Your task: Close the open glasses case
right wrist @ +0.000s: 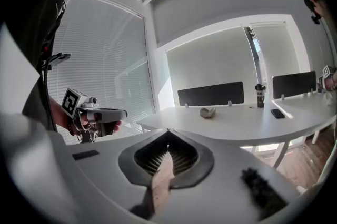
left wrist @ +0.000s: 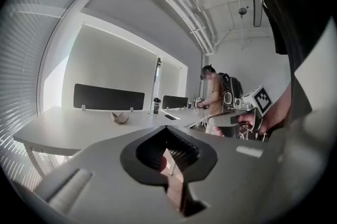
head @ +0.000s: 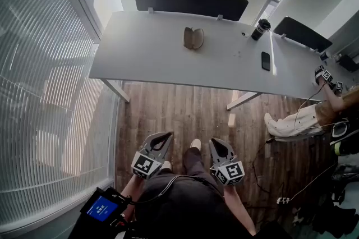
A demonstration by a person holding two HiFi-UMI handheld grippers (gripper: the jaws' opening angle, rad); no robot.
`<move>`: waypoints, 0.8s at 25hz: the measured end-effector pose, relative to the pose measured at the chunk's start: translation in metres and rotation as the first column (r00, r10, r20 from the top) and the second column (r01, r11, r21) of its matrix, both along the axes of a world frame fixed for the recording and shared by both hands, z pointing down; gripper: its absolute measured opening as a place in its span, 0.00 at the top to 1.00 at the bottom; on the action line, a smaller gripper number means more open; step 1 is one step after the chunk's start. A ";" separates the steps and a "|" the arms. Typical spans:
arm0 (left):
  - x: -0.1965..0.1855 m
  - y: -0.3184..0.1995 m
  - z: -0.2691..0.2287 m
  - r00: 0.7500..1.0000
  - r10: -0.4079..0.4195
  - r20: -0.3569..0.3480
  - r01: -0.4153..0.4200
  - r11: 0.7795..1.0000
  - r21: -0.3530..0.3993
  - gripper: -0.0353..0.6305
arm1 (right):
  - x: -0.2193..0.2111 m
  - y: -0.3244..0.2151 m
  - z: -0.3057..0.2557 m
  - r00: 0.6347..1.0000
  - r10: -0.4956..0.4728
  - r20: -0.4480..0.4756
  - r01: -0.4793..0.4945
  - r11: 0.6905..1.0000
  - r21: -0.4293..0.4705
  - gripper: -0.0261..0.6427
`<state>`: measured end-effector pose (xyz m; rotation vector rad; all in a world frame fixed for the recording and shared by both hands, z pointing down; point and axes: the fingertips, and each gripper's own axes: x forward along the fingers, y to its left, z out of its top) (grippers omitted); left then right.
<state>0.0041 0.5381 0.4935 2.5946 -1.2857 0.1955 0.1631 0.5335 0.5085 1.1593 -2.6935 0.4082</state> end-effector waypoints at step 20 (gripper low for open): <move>0.083 -0.153 -0.006 0.975 -0.207 0.081 0.210 0.977 -0.040 0.94 | 0.099 -0.188 -0.011 0.983 -0.177 0.041 0.176 0.984 0.038 0.95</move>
